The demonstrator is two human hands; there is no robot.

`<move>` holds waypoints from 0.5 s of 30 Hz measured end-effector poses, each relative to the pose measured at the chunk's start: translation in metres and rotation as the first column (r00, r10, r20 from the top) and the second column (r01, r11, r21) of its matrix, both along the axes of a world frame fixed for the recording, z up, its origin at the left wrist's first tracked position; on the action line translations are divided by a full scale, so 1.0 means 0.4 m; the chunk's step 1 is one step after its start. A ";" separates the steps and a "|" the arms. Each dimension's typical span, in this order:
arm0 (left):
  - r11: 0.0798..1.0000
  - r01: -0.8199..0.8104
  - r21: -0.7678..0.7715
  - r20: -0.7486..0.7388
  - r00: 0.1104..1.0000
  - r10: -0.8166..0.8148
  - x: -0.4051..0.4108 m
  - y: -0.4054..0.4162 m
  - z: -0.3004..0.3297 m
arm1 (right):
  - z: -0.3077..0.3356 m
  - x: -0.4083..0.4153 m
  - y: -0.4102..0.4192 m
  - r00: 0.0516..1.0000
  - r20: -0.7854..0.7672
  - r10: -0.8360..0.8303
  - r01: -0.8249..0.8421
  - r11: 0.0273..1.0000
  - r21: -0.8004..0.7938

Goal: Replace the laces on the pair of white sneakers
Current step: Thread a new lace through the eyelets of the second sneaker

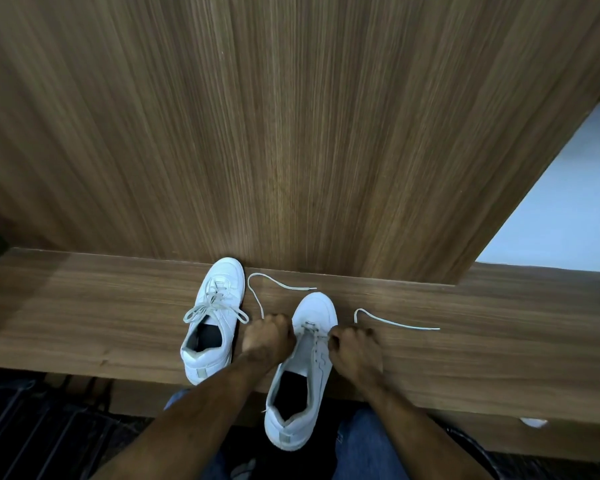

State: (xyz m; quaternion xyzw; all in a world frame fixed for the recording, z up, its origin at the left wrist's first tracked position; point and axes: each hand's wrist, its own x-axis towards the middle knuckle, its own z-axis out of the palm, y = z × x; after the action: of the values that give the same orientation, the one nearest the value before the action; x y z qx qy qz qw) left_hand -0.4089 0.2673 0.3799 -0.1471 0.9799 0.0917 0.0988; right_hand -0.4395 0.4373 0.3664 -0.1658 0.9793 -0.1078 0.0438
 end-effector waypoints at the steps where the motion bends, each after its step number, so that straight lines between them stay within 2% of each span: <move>1: 1.000 -0.006 -0.006 0.002 1.000 0.006 0.001 -0.001 0.001 | 0.001 -0.003 0.003 1.000 -0.015 -0.008 0.009 0.999 0.043; 5: 0.999 -0.039 -0.020 -0.022 0.999 0.038 0.006 -0.011 0.002 | -0.003 -0.012 0.010 0.999 -0.010 -0.034 0.035 0.991 0.133; 10: 0.997 -0.079 0.001 -0.021 0.997 0.079 0.009 -0.011 0.013 | 0.003 -0.009 0.010 0.995 0.072 -0.073 0.066 0.992 0.104; 11: 0.996 -0.092 0.016 -0.018 0.996 0.092 0.008 -0.010 0.015 | 0.004 -0.010 0.013 0.986 0.141 -0.085 0.081 0.996 0.033; 13: 0.993 -0.101 0.060 -0.026 0.994 0.102 0.009 -0.010 0.019 | 0.015 -0.017 0.018 0.910 0.408 -0.073 0.197 0.942 -0.270; 15: 0.989 -0.078 0.123 -0.116 0.989 0.092 0.013 -0.007 0.030 | 0.046 -0.023 0.030 0.800 0.599 -0.035 0.424 0.739 -0.524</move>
State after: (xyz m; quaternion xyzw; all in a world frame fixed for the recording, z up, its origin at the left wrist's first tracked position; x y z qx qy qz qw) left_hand -0.4035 0.2645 0.3919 -0.1769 0.9698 0.1624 0.0435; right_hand -0.4486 0.4492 0.3848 -0.0039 0.8407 -0.4795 0.2516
